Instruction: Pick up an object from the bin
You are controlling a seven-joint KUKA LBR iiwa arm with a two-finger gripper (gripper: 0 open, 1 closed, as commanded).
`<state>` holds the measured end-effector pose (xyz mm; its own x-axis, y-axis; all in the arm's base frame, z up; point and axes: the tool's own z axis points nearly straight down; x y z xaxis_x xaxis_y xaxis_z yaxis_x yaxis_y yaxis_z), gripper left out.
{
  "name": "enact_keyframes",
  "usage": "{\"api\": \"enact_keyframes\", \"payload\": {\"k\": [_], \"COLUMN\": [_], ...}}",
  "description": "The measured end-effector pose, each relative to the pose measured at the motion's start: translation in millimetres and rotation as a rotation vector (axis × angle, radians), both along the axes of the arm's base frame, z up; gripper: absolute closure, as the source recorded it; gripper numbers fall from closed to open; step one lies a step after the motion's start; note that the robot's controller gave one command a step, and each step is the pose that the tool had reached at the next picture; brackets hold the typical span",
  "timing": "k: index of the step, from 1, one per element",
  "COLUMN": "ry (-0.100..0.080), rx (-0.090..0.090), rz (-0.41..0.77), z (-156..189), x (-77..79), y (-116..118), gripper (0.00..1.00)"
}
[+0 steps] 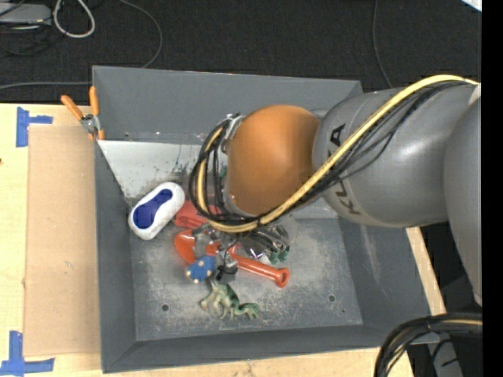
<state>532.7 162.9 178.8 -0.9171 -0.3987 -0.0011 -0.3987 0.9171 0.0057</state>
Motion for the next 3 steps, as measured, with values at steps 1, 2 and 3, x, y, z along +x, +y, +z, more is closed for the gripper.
{"api": "enact_keyframes", "payload": {"k": [1, 2, 3], "ry": [0.002, 0.002, 0.010], "rx": [0.000, 0.000, -0.001], "rz": [-0.039, -0.010, 0.012], "z": [-61.0, 8.9, 50.5], "x": [-3.3, -2.2, -4.0], "y": [1.7, -0.9, 2.9], "gripper": [1.00, 1.00, 1.00]}}
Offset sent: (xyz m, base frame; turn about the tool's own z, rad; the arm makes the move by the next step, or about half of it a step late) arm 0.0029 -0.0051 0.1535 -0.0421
